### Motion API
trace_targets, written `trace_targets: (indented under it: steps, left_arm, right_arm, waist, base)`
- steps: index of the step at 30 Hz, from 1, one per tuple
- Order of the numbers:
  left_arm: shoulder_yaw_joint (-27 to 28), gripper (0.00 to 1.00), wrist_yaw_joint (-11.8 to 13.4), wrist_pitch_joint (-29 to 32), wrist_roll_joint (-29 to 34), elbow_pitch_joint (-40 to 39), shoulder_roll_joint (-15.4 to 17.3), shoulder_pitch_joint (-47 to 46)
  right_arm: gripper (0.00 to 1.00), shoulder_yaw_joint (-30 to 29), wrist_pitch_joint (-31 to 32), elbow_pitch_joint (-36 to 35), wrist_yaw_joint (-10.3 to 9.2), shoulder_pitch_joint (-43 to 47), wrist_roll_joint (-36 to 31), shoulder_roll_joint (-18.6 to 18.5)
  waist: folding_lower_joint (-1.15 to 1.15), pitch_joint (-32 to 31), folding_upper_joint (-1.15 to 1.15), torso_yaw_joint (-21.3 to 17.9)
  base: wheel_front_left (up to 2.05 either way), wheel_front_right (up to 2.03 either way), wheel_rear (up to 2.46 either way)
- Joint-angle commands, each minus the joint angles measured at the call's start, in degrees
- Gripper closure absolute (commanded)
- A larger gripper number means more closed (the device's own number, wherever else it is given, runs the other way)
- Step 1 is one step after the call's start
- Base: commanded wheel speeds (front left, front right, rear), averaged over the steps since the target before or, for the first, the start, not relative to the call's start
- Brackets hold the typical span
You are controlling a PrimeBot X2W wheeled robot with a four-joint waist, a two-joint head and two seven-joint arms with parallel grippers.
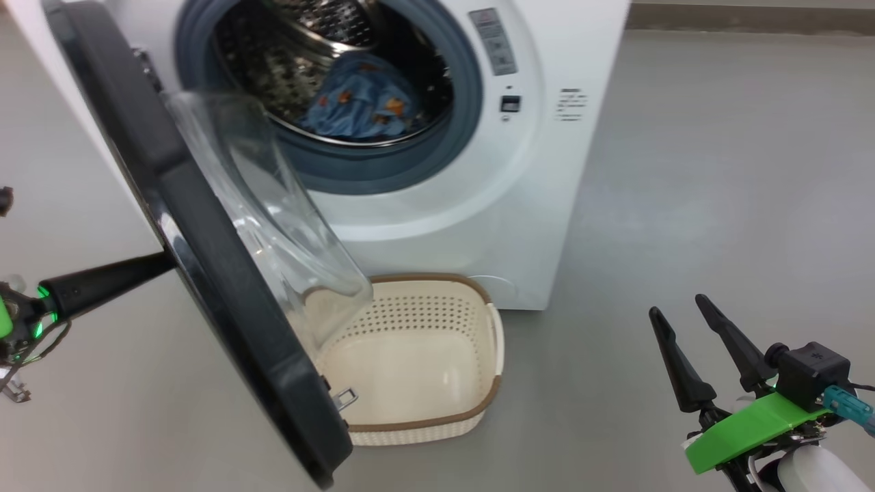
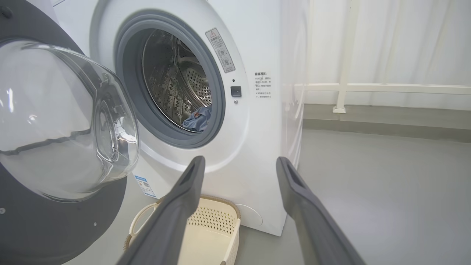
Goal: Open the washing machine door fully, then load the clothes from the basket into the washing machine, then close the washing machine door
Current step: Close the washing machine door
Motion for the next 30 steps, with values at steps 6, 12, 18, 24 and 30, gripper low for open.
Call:
trace_targets:
  steps: [6,12,18,24,30]
  left_arm:
    - [2.63,1.0,-0.4,-1.95,1.24,-1.77,1.67,-0.78]
    - [3.12,1.0,-0.4,-3.95,2.43,-1.24,1.48,-0.94]
    - [3.23,1.0,-0.4,-6.0,3.42,-0.53,1.34,-1.42]
    - [2.89,1.0,-0.4,-7.06,3.77,-0.3,1.3,-1.98]
    - [3.01,1.0,-0.4,-8.03,3.62,0.02,1.38,-0.94]
  right_arm:
    - [0.0,0.1,-0.46,-1.51,0.26,0.7,-0.56,-0.52]
    - [0.0,-0.26,-0.46,-1.6,0.26,0.86,-0.59,-0.49]
    - [0.0,-0.76,-0.46,-1.79,0.26,1.02,-0.56,-0.54]
    - [0.0,-1.22,-0.46,-1.78,0.26,1.08,-0.72,-0.32]
    - [0.0,-1.17,-0.46,-1.72,0.26,0.88,-0.78,-0.2]
  waist:
    - [0.0,-0.88,0.0,-6.87]
    - [0.0,-0.58,0.0,-10.26]
    - [0.0,-0.41,0.0,-12.33]
    - [0.0,-0.24,0.0,-12.23]
    - [0.0,-0.25,0.0,-10.8]
  base:
    - [0.0,0.0,0.0]
    - [0.0,0.0,0.0]
    - [0.0,0.0,0.0]
    - [0.0,0.0,0.0]
    - [0.0,0.0,0.0]
